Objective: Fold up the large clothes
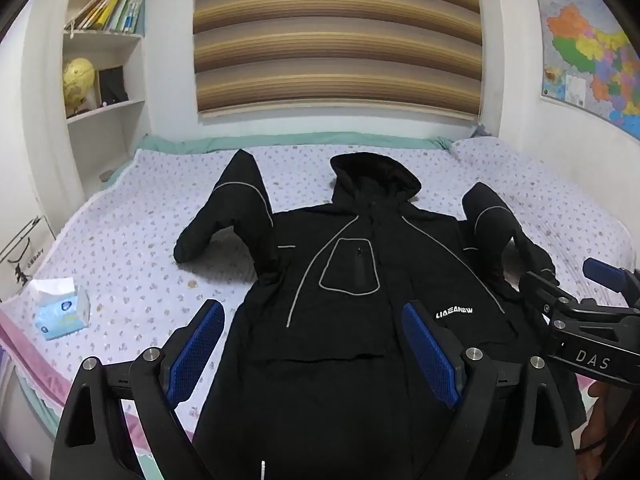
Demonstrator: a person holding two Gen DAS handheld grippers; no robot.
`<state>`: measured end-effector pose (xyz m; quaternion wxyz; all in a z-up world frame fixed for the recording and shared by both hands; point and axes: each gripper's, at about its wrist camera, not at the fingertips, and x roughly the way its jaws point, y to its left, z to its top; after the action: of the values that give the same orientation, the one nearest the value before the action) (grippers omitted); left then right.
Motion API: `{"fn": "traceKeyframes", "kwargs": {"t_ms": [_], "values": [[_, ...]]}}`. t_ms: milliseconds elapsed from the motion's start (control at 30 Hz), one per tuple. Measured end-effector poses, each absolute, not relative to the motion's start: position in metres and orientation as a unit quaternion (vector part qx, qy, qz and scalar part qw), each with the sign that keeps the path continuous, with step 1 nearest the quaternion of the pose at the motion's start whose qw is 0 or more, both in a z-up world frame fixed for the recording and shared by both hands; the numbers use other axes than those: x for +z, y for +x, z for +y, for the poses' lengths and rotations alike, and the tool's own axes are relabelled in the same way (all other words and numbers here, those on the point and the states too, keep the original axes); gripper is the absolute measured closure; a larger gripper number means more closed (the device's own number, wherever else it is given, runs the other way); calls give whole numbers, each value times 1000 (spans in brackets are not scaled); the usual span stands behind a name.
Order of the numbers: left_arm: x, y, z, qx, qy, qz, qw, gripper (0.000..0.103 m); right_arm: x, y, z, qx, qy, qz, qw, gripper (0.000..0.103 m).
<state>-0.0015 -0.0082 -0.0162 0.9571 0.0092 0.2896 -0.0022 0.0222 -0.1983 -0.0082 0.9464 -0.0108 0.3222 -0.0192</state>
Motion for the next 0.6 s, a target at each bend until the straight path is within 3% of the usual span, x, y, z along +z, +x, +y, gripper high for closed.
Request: {"fn": "traceKeyframes", "kwargs": {"t_ms": [600], "values": [[-13, 1, -1, 1, -19, 288, 957, 12, -14, 27, -205, -11, 8, 339, 941, 0]]}}
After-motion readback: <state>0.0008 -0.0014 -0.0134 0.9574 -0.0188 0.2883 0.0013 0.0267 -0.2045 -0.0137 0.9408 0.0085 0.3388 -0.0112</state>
